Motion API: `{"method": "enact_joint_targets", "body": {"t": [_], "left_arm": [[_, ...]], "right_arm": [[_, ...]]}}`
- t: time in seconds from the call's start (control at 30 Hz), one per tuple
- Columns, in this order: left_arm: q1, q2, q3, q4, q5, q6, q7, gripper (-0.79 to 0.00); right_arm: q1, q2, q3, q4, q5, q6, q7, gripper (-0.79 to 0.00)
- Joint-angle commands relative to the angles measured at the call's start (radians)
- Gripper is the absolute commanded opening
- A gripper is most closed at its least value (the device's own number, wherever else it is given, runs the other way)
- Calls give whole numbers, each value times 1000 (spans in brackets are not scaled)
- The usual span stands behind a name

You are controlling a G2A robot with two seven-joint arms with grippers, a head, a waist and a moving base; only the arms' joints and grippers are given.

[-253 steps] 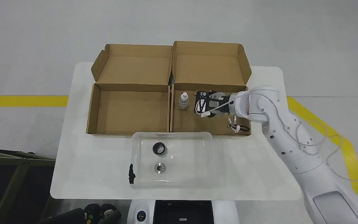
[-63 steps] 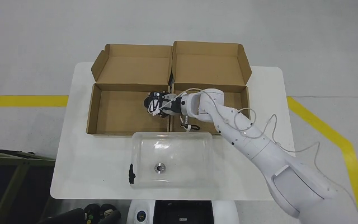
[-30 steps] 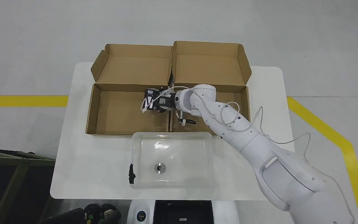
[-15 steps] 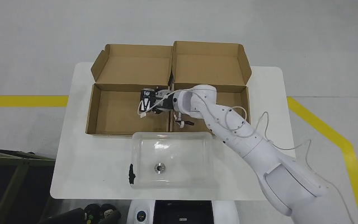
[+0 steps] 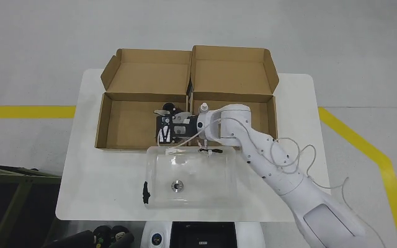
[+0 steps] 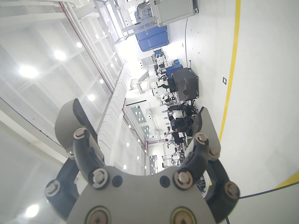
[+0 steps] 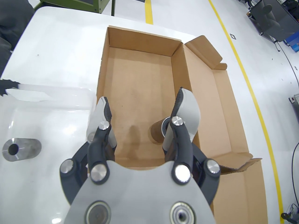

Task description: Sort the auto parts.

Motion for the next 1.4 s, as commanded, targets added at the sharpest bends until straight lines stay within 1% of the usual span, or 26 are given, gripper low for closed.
{"method": "enact_joint_targets", "body": {"t": [0.0,0.07,0.17,0.2,0.3,0.47,0.57,0.7,0.8,1.03,1.17,1.27,1.37], "left_arm": [[0,0,0,0,0,0,0,0],[0,0,0,0,0,0,0,0],[0,0,0,0,0,0,0,0],[0,0,0,0,0,0,0,0],[0,0,0,0,0,0,0,0],[0,0,0,0,0,0,0,0],[0,0,0,0,0,0,0,0],[0,0,0,0,0,0,0,0],[0,0,0,0,0,0,0,0],[0,0,0,0,0,0,0,0],[0,0,0,0,0,0,0,0],[0,0,0,0,0,0,0,0],[0,0,0,0,0,0,0,0]], "right_arm": [[-37,11,20,-59,6,-16,27,-268],[-73,21,34,-113,9,-36,51,-265],[-129,37,62,-190,21,-64,83,-240],[-148,43,74,-218,19,-72,99,-203],[-203,60,109,-293,27,-96,136,-182],[-281,81,146,-391,38,-123,172,-172],[-317,90,152,-425,35,-127,181,-172],[-365,98,135,-436,22,-134,176,-206],[-387,101,111,-424,13,-137,162,-203],[-404,108,82,-389,-17,-130,141,-200],[-412,113,80,-382,-36,-125,140,-212],[-416,118,82,-374,-48,-128,141,-200],[-421,123,82,-365,-55,-129,140,-209]]}}
